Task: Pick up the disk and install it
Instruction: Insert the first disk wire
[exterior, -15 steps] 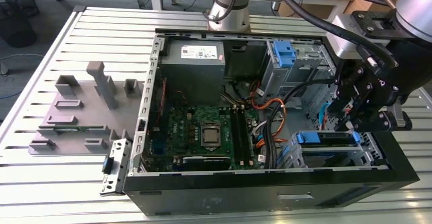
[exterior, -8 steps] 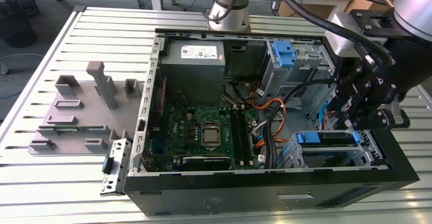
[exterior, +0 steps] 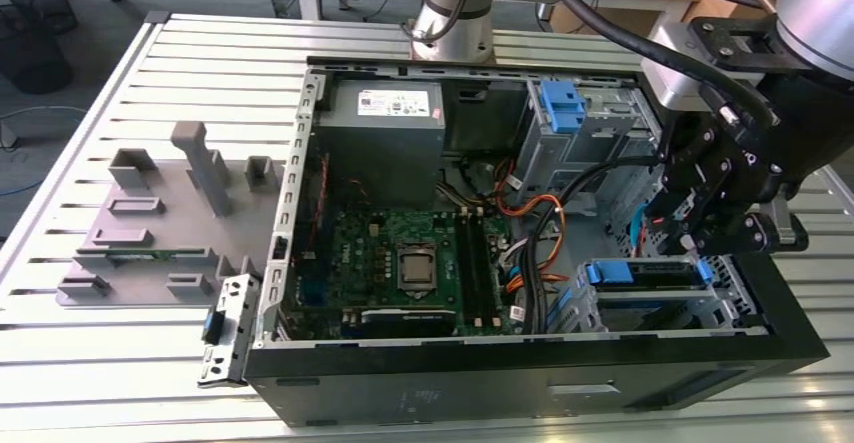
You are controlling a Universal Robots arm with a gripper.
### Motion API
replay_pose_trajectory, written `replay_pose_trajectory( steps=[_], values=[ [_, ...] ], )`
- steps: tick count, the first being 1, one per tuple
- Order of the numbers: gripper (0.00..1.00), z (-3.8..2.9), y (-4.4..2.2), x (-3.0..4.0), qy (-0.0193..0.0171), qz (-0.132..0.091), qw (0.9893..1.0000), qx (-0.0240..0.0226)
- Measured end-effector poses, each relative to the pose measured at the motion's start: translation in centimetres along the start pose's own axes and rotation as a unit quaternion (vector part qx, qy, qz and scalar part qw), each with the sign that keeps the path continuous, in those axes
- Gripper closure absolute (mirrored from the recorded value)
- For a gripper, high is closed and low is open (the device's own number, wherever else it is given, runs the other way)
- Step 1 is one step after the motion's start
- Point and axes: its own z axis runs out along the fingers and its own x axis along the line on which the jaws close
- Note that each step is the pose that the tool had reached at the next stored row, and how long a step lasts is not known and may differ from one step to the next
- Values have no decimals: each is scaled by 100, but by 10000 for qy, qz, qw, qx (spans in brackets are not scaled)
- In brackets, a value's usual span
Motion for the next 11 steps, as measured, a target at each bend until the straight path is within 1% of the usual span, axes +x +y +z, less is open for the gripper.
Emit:
replay_pose_trajectory(
  steps=[6,11],
  values=[
    [58,6,-9,-27,0,0,10000,0],
    [58,13,-58,-29,-3,0,10000,0]
  ],
)
